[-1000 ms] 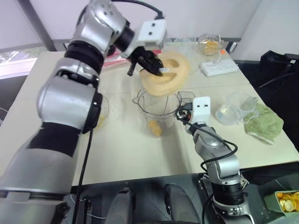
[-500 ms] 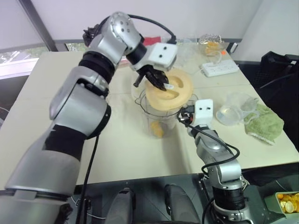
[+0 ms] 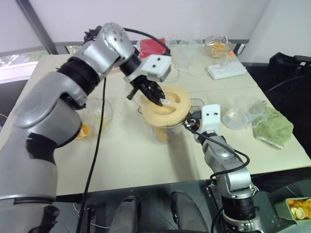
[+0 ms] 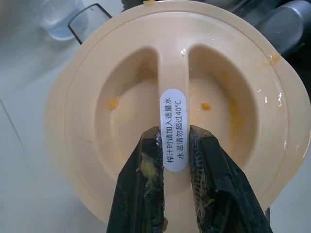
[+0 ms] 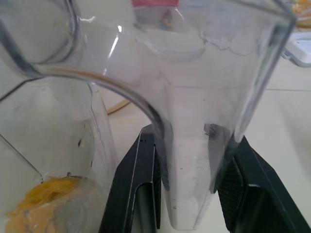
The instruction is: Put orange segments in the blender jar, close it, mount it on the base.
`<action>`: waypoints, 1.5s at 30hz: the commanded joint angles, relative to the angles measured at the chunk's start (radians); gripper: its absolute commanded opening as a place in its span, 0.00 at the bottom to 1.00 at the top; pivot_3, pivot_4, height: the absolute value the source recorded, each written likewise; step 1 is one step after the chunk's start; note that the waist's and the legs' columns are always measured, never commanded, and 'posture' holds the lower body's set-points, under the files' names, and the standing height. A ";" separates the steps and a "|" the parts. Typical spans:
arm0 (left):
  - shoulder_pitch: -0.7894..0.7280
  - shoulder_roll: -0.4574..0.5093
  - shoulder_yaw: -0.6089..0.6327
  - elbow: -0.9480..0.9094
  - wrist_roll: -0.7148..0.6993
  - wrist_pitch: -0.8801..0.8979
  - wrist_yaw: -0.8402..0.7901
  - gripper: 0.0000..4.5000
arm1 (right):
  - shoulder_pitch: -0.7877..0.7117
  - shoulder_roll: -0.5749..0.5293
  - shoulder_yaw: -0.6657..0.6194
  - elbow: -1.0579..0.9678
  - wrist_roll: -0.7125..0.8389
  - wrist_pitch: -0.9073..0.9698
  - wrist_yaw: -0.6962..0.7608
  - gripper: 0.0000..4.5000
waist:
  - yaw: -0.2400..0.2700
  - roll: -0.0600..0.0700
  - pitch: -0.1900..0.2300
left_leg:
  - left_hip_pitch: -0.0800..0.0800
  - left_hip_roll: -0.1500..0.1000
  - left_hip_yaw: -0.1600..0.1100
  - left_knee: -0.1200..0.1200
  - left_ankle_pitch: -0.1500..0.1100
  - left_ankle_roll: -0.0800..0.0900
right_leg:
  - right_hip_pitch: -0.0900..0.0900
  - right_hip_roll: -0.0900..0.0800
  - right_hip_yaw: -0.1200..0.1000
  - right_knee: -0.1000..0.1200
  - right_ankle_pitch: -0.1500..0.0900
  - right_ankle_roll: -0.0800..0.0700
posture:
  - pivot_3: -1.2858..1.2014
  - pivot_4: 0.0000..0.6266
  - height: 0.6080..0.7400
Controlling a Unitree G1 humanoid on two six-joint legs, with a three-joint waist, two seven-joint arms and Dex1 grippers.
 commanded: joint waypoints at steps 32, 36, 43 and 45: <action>0.149 -0.276 0.376 0.305 0.647 -0.363 -0.055 0.05 | 0.075 0.083 -0.071 -0.183 -0.065 -0.184 -0.101 0.20 | 0.053 0.007 -0.021 | 0.017 -0.003 -0.001 0.001 0.000 0.000 | 0.023 -0.002 0.000 -0.005 -0.008 -0.002 | 0.52 0.24 1.00; 0.152 -0.283 0.423 0.300 0.689 -0.367 -0.054 0.05 | 0.089 0.129 -0.117 -0.183 0.040 -0.221 -0.054 0.20 | 0.056 0.007 -0.021 | 0.017 -0.003 -0.001 0.001 0.000 0.000 | 0.023 -0.002 0.000 -0.005 -0.008 -0.002 | 0.52 0.24 1.00; 0.169 -0.282 0.449 0.268 0.711 -0.338 -0.055 0.05 | 0.072 0.124 -0.079 -0.156 0.031 -0.227 -0.006 0.20 | 0.036 0.007 -0.020 | 0.015 -0.003 -0.001 -0.001 0.000 0.000 | 0.020 -0.002 0.000 -0.005 -0.007 0.001 | 0.52 0.24 1.00; 0.172 -0.276 0.441 0.252 0.702 -0.306 -0.055 0.05 | 0.065 0.122 -0.074 -0.144 0.024 -0.227 -0.004 0.20 | 0.036 0.007 -0.020 | 0.015 -0.003 -0.001 -0.001 0.000 0.000 | 0.020 -0.002 0.000 -0.005 -0.007 0.001 | 0.52 0.24 1.00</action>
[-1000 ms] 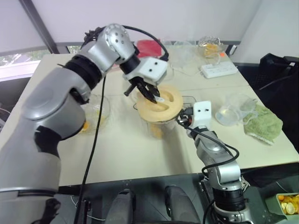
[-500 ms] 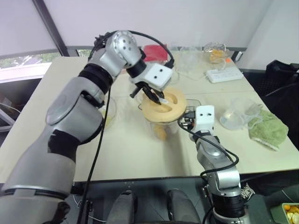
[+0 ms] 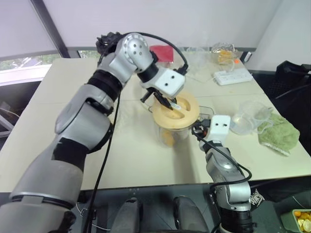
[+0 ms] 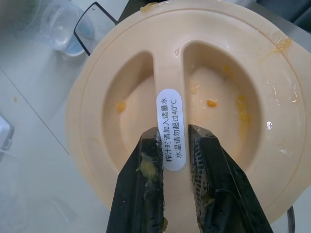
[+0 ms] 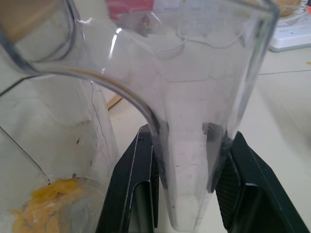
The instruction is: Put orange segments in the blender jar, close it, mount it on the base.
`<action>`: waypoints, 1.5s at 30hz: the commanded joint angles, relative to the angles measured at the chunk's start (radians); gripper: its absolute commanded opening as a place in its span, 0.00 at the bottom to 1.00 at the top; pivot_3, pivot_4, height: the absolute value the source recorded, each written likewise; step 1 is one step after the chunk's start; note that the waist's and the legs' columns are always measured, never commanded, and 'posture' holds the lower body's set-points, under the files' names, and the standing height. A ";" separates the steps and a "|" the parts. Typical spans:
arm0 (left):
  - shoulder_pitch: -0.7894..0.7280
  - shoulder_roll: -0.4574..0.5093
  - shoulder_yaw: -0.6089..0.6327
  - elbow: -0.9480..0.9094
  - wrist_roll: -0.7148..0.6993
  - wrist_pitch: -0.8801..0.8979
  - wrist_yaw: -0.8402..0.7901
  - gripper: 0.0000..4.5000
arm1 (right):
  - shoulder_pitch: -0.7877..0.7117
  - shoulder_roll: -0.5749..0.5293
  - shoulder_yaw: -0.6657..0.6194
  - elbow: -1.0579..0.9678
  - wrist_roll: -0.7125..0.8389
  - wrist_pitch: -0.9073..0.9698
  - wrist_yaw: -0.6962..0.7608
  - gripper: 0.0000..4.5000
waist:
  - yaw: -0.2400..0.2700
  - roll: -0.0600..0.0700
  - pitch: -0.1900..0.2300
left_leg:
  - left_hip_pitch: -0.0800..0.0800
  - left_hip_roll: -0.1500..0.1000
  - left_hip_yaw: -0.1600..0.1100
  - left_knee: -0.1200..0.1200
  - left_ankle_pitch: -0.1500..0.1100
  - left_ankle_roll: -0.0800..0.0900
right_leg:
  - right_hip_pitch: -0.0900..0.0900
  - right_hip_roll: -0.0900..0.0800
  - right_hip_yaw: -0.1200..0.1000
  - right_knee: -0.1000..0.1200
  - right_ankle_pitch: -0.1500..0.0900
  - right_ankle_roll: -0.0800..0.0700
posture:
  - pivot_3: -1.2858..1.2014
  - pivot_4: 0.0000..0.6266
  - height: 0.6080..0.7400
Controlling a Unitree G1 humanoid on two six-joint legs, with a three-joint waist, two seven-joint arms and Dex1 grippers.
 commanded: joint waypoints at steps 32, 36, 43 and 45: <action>0.185 0.147 0.113 -0.672 0.117 1.344 0.241 0.05 | -0.117 -0.021 0.038 -0.028 0.008 -0.128 0.096 0.20 | -0.031 0.003 0.004 | -0.002 0.001 0.000 -0.003 0.000 0.000 | -0.005 0.000 0.000 0.002 -0.001 0.000 | 0.52 0.24 1.00; 0.193 0.154 0.124 -0.692 0.111 1.301 0.252 0.05 | -0.131 -0.023 0.034 -0.011 0.009 -0.141 0.099 0.20 | -0.031 0.004 0.005 | -0.002 0.001 0.000 -0.004 0.000 0.000 | -0.006 0.000 0.000 0.002 -0.001 0.000 | 0.52 0.24 1.00; 0.199 0.154 0.139 -0.684 0.103 1.250 0.264 0.05 | -0.138 -0.023 0.034 0.007 0.008 -0.154 0.103 0.20 | -0.031 0.004 0.009 | -0.003 0.001 0.001 -0.004 0.000 0.000 | -0.008 0.000 0.000 0.003 -0.001 0.000 | 0.52 0.24 1.00; 0.205 0.156 0.144 -0.688 0.102 1.220 0.266 0.28 | -0.140 -0.024 0.035 0.009 0.009 -0.154 0.105 0.20 | -0.031 0.004 0.010 | -0.003 0.001 0.001 -0.004 0.000 0.000 | -0.008 0.000 0.000 0.003 -0.001 0.000 | 0.52 0.24 1.00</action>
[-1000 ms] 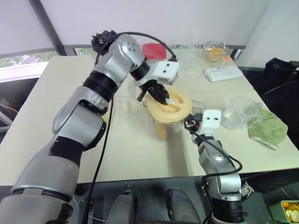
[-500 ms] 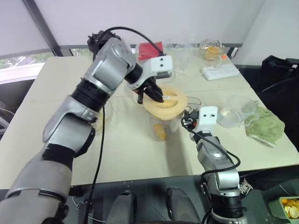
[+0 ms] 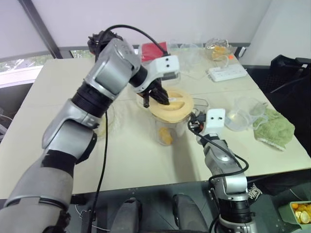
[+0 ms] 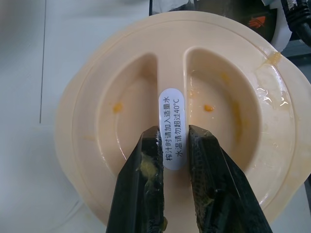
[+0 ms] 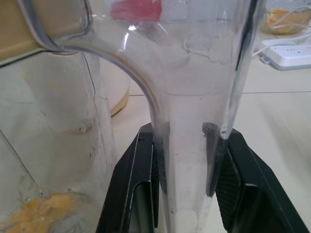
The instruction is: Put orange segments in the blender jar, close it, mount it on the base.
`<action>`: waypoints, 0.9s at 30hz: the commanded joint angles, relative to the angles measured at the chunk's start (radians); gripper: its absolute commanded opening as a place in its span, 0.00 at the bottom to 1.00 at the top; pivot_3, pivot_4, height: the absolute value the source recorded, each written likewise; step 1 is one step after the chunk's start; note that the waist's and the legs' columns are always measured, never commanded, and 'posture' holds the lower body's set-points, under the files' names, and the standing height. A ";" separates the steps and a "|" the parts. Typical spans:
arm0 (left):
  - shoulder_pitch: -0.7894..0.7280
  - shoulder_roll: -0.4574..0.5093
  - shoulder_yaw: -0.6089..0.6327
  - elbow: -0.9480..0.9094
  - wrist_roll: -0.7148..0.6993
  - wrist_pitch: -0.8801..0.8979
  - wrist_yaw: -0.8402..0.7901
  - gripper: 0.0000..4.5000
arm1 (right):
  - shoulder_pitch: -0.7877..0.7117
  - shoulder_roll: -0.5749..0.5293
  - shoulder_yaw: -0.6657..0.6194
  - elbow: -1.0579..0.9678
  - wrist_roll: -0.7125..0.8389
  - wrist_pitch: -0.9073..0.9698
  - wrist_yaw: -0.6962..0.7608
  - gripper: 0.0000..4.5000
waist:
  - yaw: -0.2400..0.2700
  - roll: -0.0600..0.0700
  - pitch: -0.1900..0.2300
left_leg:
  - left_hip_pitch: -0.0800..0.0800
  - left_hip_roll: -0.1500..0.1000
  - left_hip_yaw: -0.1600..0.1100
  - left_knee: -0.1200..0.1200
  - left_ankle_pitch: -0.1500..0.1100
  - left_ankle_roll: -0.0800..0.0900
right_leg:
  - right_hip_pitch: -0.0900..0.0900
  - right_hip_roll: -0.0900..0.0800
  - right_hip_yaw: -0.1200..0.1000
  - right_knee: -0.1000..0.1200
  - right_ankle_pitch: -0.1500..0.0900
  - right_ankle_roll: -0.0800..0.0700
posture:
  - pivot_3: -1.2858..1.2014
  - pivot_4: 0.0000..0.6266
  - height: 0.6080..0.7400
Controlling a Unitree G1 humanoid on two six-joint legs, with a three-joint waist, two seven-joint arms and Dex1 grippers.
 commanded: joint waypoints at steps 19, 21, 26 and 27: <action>-0.107 -0.111 0.456 0.086 -0.303 0.089 0.297 0.80 | -0.037 0.001 0.024 -0.068 0.028 -0.111 0.068 0.20 | -0.001 -0.001 0.007 | -0.015 0.000 0.000 0.000 0.000 -0.001 | -0.016 0.000 0.000 0.002 0.001 0.000 | 0.52 0.24 1.00; -0.113 -0.110 0.522 0.091 -0.349 0.096 0.331 0.80 | -0.038 0.000 0.024 -0.067 0.027 -0.112 0.072 0.20 | -0.001 -0.001 0.006 | -0.015 0.000 0.000 0.000 0.000 -0.001 | -0.016 0.000 0.000 0.002 0.001 0.000 | 0.52 0.24 1.00; -0.029 -0.045 0.597 0.046 -0.390 0.011 0.373 0.80 | -0.056 -0.011 0.014 -0.071 0.034 -0.098 0.084 0.20 | -0.004 -0.001 0.006 | -0.014 0.000 0.000 0.000 0.001 -0.002 | -0.016 0.000 0.000 0.003 0.001 -0.001 | 0.52 0.24 1.00; 0.008 -0.026 0.601 0.023 -0.384 -0.027 0.382 0.80 | -0.062 -0.014 0.009 -0.072 0.037 -0.093 0.087 0.20 | -0.006 -0.001 0.006 | -0.014 0.000 0.000 0.000 0.001 -0.002 | -0.016 0.000 0.000 0.003 0.001 -0.001 | 0.52 0.24 1.00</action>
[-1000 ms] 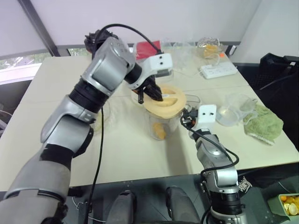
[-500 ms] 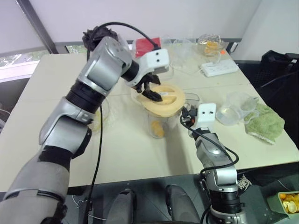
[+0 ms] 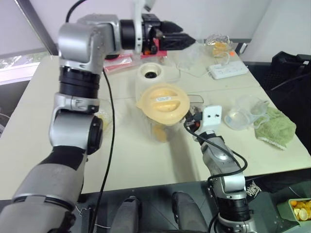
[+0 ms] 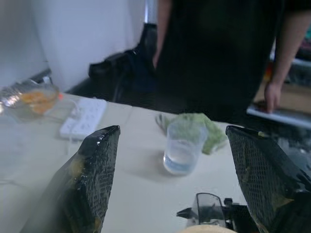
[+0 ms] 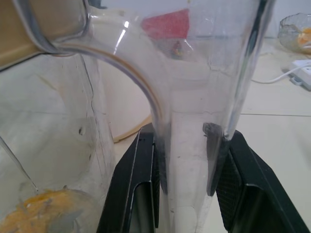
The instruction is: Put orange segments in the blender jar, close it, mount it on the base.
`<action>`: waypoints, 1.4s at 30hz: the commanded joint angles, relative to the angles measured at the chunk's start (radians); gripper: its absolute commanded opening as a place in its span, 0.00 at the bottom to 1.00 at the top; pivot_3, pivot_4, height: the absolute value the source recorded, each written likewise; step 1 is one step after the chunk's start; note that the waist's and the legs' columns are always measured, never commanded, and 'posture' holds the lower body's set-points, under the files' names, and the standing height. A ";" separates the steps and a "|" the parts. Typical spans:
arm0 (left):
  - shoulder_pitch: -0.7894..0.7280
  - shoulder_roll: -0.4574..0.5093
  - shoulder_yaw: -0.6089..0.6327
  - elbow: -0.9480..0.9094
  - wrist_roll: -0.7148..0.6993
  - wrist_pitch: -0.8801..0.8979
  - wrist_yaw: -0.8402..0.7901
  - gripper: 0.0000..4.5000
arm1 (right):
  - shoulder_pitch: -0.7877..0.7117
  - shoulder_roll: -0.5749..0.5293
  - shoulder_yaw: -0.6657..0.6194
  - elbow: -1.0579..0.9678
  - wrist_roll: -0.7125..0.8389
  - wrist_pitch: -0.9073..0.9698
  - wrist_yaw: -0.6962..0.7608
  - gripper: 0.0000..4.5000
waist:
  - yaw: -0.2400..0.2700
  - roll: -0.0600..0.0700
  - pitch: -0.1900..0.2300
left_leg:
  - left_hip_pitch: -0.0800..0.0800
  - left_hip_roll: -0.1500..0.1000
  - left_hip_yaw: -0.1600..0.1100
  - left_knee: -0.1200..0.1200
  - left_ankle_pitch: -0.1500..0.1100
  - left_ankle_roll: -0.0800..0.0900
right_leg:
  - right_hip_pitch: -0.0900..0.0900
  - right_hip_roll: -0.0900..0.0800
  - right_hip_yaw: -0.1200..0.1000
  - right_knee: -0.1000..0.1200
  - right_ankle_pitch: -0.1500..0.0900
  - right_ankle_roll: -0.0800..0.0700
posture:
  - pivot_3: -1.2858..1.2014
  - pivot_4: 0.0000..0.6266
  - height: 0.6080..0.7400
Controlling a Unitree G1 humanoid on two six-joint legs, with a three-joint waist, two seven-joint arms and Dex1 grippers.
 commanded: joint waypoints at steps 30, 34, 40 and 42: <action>1.095 0.057 0.103 -0.951 -0.116 -0.137 0.519 0.80 | -1.218 -0.293 -0.243 0.880 0.087 0.201 -0.065 0.20 | 0.001 0.000 0.001 | -0.001 0.003 0.004 -0.003 0.003 -0.006 | -0.005 0.001 0.000 0.000 0.005 -0.007 | 0.52 0.24 1.00; 1.152 0.065 0.102 -0.991 -0.114 -0.139 0.552 0.80 | -1.372 -0.246 -0.242 1.132 0.083 0.036 -0.096 0.20 | -0.008 0.001 0.001 | -0.002 0.003 0.006 -0.004 0.003 -0.006 | -0.007 0.000 0.001 -0.001 0.005 -0.007 | 0.52 0.24 1.00; 1.184 0.070 0.107 -1.021 -0.117 -0.141 0.601 0.80 | -1.457 -0.193 -0.243 1.314 0.089 -0.094 -0.106 0.20 | -0.011 0.001 0.001 | -0.002 0.003 0.005 -0.008 0.005 -0.009 | -0.008 0.000 0.000 -0.002 0.005 -0.007 | 0.52 0.24 1.00; 1.195 0.071 0.114 -1.033 -0.121 -0.140 0.616 0.80 | -1.464 -0.169 -0.241 1.348 0.090 -0.123 -0.109 0.20 | -0.014 0.001 0.001 | -0.002 0.003 0.005 -0.009 0.005 -0.009 | -0.008 0.000 0.000 -0.002 0.005 -0.007 | 0.52 0.24 1.00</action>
